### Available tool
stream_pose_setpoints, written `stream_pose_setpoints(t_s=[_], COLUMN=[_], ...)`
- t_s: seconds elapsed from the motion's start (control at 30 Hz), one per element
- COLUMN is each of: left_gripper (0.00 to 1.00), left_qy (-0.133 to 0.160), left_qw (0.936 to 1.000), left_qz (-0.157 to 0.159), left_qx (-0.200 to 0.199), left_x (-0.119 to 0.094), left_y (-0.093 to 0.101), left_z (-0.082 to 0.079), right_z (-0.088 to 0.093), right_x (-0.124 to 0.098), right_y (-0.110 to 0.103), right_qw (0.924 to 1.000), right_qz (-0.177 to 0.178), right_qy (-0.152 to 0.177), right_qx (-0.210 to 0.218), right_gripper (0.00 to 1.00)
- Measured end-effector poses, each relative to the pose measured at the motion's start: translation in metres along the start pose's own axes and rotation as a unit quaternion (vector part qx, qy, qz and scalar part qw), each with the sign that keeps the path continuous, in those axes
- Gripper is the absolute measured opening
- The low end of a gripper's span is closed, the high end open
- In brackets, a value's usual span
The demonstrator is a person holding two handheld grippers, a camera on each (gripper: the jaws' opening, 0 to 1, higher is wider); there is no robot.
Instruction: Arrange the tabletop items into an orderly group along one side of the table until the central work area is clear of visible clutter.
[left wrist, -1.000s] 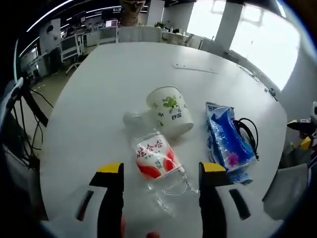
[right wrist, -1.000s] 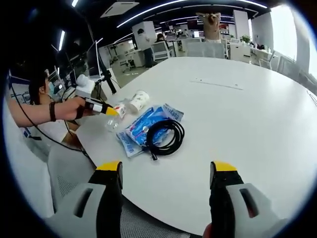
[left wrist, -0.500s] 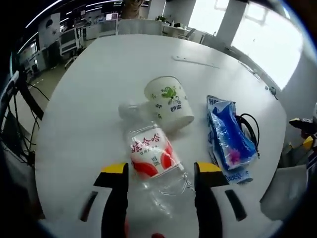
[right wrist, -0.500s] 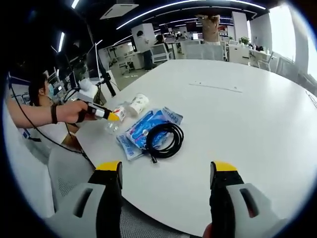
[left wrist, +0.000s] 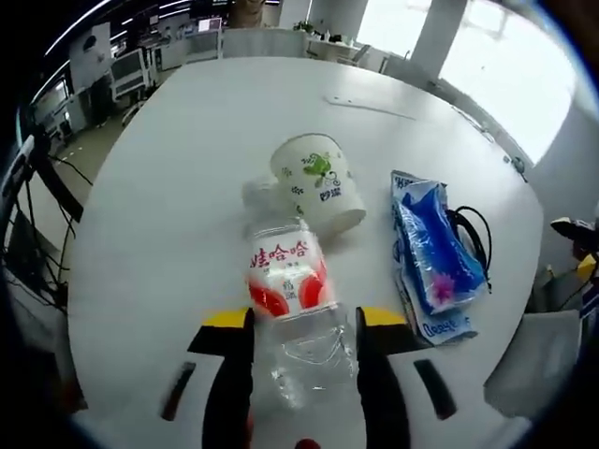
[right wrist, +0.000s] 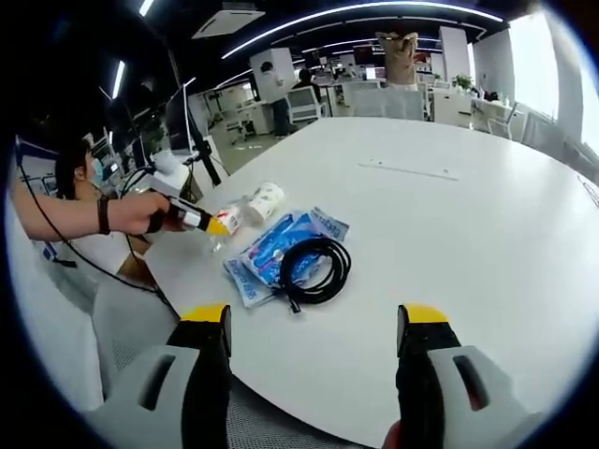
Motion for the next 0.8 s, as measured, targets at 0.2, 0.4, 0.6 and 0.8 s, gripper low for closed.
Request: stream_pose_setpoints(t_s=[0.2, 0.4, 0.6, 0.8], left_gripper=[0.37, 0.37, 0.37, 0.37], left_qy=[0.003, 0.003, 0.002, 0.006], left_qw=[1.0, 1.0, 0.9999, 0.9996], left_qz=[-0.001, -0.004, -0.008, -0.016], left_qx=[-0.001, -0.003, -0.008, -0.024], left_x=[-0.004, -0.003, -0.007, -0.014], left_y=[0.0, -0.002, -0.004, -0.005], left_z=[0.006, 0.006, 0.012, 0.025], right_z=[0.002, 0.0, -0.002, 0.0], right_x=[0.003, 0.004, 0.003, 0.003], right_y=[-0.006, -0.009, -0.009, -0.012], right_qw=[1.0, 0.9999, 0.9999, 0.9999], right_qz=[-0.007, -0.01, -0.01, -0.012], right_qy=[-0.003, -0.003, 0.002, -0.002], right_qx=[-0.003, -0.009, -0.007, -0.012], right_gripper=[0.71, 0.71, 0.71, 0.71])
Point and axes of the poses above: the point that each gripper's makers call its tool centre point, and the gripper's own axes: x roughly forward along the fingers, y roughly to its right, z roughly out of its underside, the point moved 4 cm from there along -x, roughly backward along the fingers, and after that the axes turned 1 degree about -z, right-handed, at the moved point
